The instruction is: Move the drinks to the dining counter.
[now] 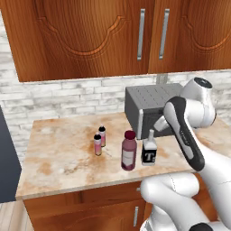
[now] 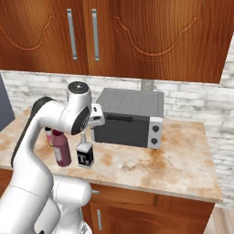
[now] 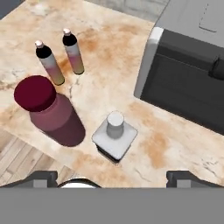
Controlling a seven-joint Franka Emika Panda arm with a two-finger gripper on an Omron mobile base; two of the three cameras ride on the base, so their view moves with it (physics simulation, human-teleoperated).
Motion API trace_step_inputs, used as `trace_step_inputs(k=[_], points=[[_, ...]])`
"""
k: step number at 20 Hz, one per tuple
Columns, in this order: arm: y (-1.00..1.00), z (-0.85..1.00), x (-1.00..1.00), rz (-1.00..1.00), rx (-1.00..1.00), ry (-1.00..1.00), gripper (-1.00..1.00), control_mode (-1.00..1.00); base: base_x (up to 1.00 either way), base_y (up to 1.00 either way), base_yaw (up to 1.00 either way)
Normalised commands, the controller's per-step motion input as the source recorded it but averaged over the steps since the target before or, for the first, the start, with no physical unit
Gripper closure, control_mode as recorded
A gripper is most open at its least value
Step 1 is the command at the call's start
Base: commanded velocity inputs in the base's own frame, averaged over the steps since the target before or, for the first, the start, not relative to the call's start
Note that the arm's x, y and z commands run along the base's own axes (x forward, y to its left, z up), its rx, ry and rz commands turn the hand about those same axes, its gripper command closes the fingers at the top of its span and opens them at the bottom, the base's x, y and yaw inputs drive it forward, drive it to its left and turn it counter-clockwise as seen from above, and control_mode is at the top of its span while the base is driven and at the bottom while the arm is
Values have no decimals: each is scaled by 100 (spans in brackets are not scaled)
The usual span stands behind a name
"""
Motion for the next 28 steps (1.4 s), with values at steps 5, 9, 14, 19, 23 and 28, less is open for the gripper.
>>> trace_step_inputs(k=[5, 9, 14, 19, 23, 28], points=[[-20, -7, -2, 54, 0, -23, -100, -100, 0, 0, 0], [-16, -17, 0, 61, 0, -25, -100, -100, 0, 0, 0], [-19, -29, 0, 62, -1, -19, -100, -100, 0, 0, 0], [-28, -44, -6, 53, 0, -18, -100, -100, 0, 0, 0], [-24, -24, -3, 27, 0, -11, -100, -100, 0, 0, 0], [-3, 0, 0, 0, 2, 0, -100, -100, 0, 0, 0]])
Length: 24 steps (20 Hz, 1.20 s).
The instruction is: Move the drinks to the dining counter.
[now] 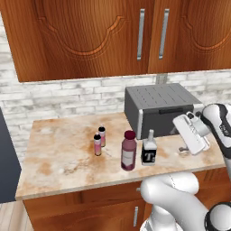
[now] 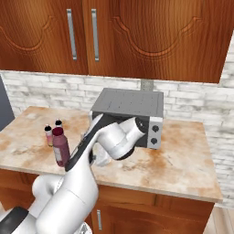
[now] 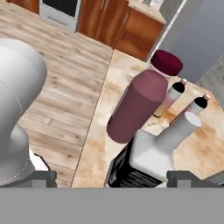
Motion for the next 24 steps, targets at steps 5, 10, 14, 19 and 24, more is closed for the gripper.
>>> trace_step_inputs(k=[5, 10, 14, 19, 24], points=[[0, -6, 13, -14, 21, 0, -100, -100, 0, 0, 0], [1, -1, 30, -21, 30, 0, -100, -100, 0, 0, 0], [5, 0, 23, -16, 28, 0, -100, -100, 0, 0, 0], [0, 0, 6, -4, 17, 2, -100, -100, 0, 0, 0], [21, 0, 0, 0, 1, 4, -100, -100, 0, 0, 0]])
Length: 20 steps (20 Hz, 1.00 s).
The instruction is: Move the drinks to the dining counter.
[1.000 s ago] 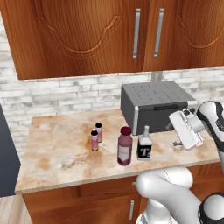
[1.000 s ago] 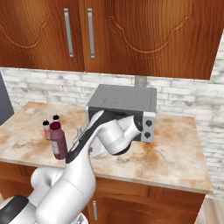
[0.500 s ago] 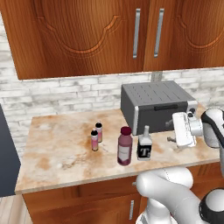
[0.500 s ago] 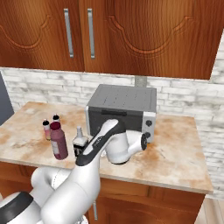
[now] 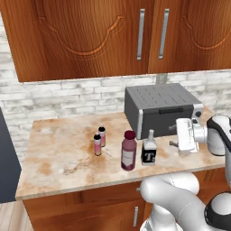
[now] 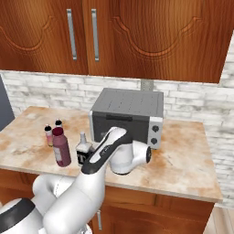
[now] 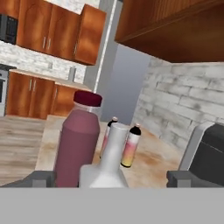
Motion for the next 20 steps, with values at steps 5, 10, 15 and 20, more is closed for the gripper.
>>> trace_step_inputs(k=[5, 10, 15, 20], points=[[40, 0, 0, 0, 0, 5, -100, -100, 0, 0, 0], [25, 0, 0, 0, 0, 4, -100, -100, 0, 0, 0], [1, 0, 11, -1, 1, 2, -100, -100, 0, 0, 0], [7, 0, 25, -6, 3, 9, -100, -100, 0, 0, 0]])
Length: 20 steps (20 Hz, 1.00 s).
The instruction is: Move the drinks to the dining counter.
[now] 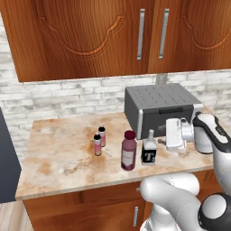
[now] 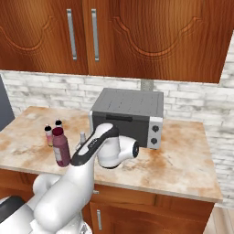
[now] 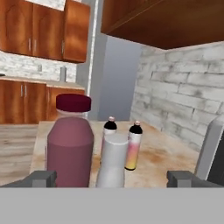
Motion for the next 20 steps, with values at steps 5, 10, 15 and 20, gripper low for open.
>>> trace_step_inputs(k=[5, 10, 15, 20], points=[[5, -1, 19, -4, 1, 10, -100, -100, 0, 0, 0], [20, 0, 2, -1, 0, 4, -100, -100, 0, 0, 0], [34, -1, 0, 0, 0, 5, -100, -100, 0, 0, 0], [25, -8, 0, 0, 0, 6, -100, -100, 0, 0, 0]])
